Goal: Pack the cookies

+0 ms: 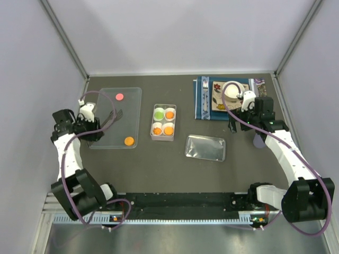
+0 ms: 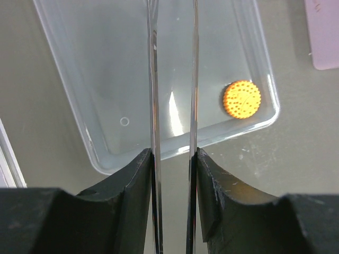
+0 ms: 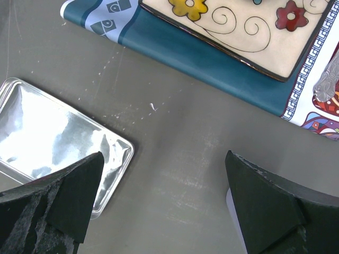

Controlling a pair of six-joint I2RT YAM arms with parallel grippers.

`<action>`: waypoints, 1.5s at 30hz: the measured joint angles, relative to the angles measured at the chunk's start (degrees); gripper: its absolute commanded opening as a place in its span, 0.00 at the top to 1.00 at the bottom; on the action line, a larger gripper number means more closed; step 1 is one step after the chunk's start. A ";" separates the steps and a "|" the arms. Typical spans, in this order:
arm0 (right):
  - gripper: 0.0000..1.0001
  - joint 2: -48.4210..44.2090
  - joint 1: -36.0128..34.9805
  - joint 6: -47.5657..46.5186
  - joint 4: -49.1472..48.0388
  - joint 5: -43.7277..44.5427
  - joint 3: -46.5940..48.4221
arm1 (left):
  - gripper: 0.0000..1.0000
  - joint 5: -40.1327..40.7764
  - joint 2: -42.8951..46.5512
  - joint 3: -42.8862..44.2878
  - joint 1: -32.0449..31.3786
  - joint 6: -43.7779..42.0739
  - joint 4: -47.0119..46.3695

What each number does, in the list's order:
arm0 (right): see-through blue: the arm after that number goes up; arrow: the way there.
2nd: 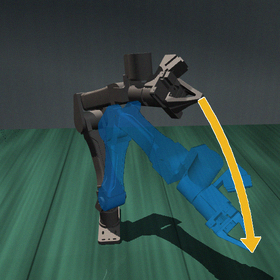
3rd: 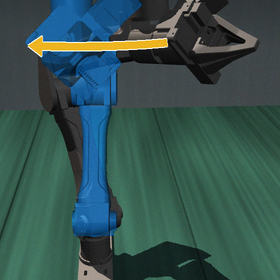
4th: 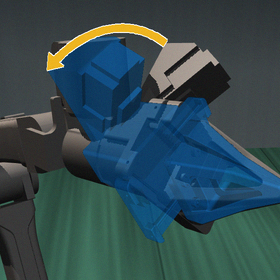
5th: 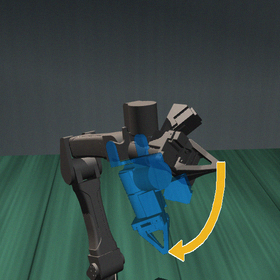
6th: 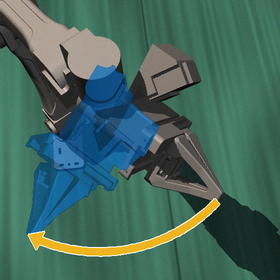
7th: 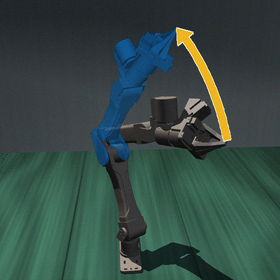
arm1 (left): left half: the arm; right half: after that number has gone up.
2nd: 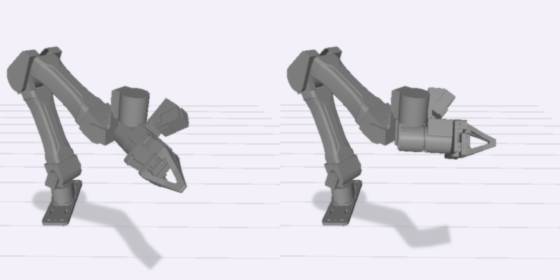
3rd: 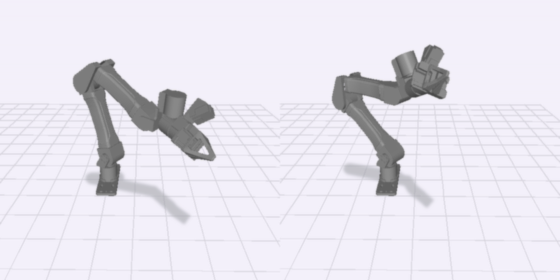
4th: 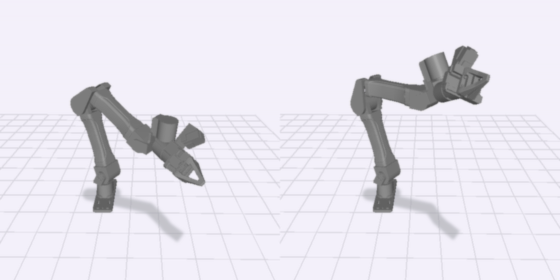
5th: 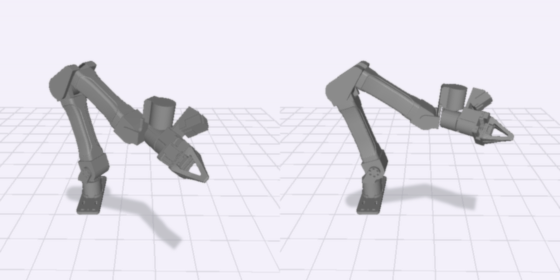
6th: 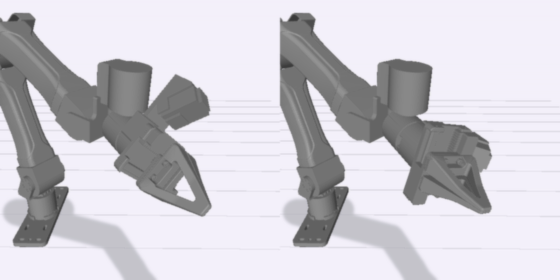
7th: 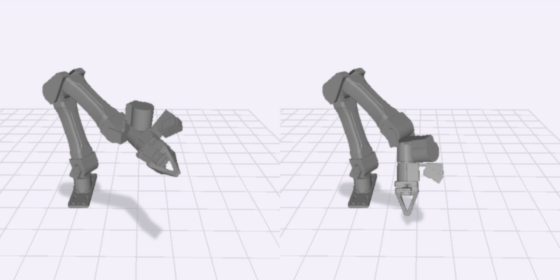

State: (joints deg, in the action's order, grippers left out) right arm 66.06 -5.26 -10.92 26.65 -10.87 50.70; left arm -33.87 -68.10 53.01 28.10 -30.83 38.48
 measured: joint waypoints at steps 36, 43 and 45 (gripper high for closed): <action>0.01 0.42 -0.66 0.00 -0.02 -0.04 0.00 | 0.51 5.49 -13.07 -7.19 5.62 -13.31 -3.26; 0.01 0.55 -0.66 0.00 0.00 -0.02 0.00 | 0.45 6.25 -13.07 -7.41 5.62 -13.70 -4.26; 0.01 0.55 -0.66 0.00 0.02 -0.02 0.00 | 0.43 6.29 -13.07 -7.41 5.62 -13.70 -4.39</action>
State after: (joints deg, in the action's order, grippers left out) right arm 66.61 -5.91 -10.92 26.68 -10.90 50.70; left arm -27.57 -81.17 45.60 33.71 -44.53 34.09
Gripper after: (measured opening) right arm 0.989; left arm 0.545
